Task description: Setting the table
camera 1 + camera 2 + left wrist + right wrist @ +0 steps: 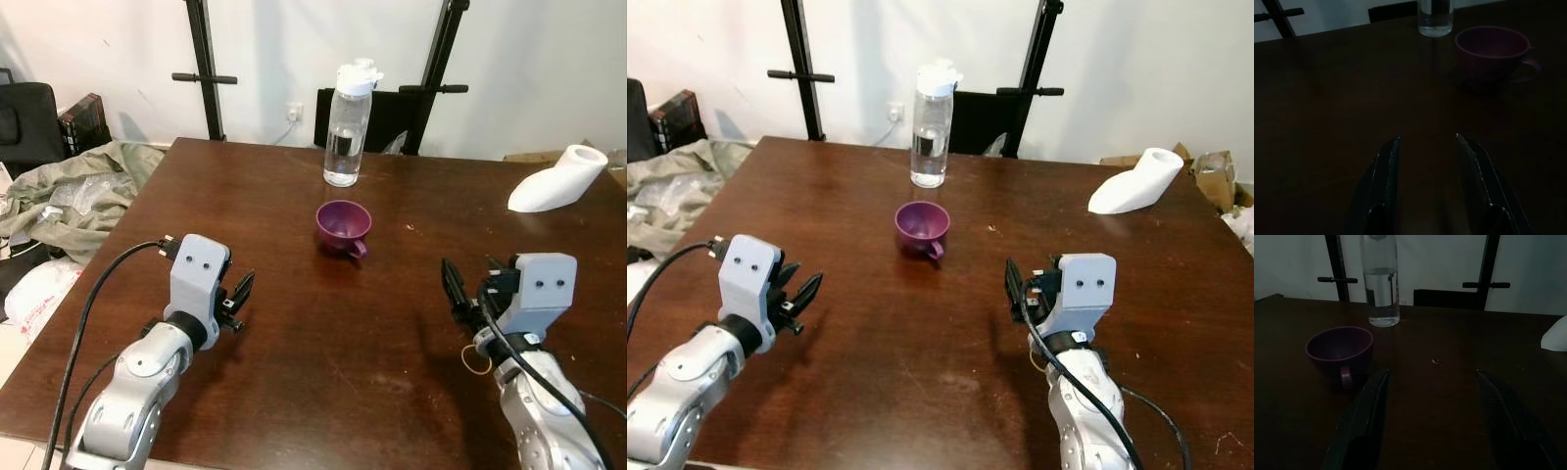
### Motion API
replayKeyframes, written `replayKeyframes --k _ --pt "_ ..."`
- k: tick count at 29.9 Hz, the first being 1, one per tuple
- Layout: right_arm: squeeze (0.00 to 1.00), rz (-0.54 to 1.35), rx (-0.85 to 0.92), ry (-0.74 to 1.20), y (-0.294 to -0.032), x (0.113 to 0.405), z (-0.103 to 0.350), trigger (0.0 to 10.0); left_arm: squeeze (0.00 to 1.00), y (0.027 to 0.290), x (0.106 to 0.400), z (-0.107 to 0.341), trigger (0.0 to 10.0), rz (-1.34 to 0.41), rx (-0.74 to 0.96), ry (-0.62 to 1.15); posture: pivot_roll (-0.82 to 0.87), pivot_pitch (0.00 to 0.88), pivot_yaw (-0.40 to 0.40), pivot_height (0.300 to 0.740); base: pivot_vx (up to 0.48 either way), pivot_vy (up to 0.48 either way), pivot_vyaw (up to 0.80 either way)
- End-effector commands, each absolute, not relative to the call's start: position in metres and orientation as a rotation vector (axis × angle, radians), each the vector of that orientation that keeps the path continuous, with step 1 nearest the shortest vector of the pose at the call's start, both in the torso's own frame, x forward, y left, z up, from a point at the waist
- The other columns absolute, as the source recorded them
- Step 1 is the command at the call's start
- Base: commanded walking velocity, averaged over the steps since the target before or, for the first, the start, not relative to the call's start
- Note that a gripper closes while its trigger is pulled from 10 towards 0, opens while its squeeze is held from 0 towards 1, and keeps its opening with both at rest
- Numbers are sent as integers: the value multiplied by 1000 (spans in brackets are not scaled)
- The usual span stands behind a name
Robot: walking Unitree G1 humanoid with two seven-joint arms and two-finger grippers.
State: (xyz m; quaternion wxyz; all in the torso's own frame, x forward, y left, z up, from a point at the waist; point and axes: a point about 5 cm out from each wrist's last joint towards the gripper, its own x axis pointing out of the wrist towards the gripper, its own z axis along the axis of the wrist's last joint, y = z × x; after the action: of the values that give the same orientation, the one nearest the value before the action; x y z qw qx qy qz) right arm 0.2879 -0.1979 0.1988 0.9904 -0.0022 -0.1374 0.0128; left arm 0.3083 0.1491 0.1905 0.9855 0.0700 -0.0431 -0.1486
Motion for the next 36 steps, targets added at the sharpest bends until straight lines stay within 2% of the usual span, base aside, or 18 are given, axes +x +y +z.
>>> replayKeyframes --k 1,36 --pt "0 22 4 -250 -197 288 195 10000 0 150 309 186 10000 -290 138 -88 21 95 54 740 -322 0 0" --pt "0 20 8 -219 -198 287 189 10000 0 149 311 187 10000 -302 131 -110 23 98 60 740 -349 0 0"
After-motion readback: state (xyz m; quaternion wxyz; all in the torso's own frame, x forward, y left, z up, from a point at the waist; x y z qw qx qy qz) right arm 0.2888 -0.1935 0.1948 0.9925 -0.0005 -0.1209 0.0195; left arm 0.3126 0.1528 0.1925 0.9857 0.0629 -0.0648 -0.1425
